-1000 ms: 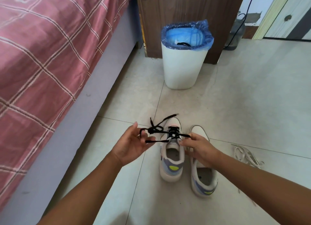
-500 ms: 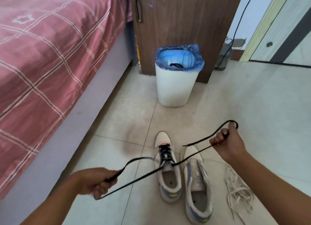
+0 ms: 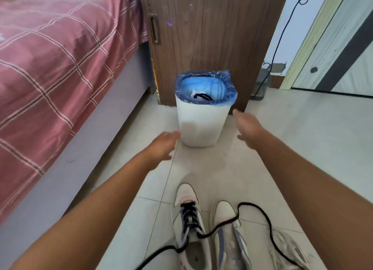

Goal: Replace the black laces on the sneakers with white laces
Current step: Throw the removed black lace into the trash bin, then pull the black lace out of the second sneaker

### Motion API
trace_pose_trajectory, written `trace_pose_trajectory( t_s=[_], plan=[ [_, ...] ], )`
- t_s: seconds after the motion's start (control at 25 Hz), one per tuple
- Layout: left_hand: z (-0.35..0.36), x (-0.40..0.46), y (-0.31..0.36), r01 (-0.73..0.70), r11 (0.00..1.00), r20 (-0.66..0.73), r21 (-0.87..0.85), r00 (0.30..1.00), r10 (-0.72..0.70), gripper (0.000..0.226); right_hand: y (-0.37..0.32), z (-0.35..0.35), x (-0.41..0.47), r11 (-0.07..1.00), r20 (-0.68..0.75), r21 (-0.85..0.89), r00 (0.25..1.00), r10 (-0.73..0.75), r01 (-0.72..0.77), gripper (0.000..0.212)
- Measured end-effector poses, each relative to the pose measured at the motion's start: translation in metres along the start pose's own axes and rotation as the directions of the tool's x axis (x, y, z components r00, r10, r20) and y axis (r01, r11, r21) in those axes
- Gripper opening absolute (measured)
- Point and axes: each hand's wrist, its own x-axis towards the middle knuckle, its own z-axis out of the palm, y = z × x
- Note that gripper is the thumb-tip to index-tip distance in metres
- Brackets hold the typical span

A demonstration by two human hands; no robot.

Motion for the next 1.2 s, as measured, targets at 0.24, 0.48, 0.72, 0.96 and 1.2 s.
trace_pose_trajectory(
  t_s=[0.24,0.48,0.72,0.96,1.2],
  plan=[
    [0.025,0.097,0.078,0.108,0.860,-0.110,-0.499,0.976,-0.186,0.065,-0.055,0.037,0.052,0.931,0.088,0.261,0.967,0.240,-0.255,0.069],
    [-0.002,0.125,0.057,0.065,0.948,-0.159,-0.312,0.980,-0.119,0.052,-0.054,0.043,0.057,0.949,0.140,0.244,0.975,0.171,-0.201,0.061],
    [-0.026,0.070,0.024,-0.113,0.915,-0.451,-0.388,0.889,-0.082,0.039,-0.052,0.101,-0.001,0.964,0.061,0.185,0.981,0.185,-0.194,0.035],
    [-0.087,-0.031,-0.039,-0.028,0.950,-0.504,-0.310,0.852,-0.140,0.021,-0.030,0.146,-0.091,0.996,0.277,-0.030,0.957,0.090,-0.085,0.033],
    [-0.103,-0.061,-0.078,-0.049,0.918,-0.507,-0.395,0.844,-0.173,0.044,-0.002,0.114,-0.129,0.997,0.501,-0.040,0.865,-0.036,0.064,0.049]
  ],
)
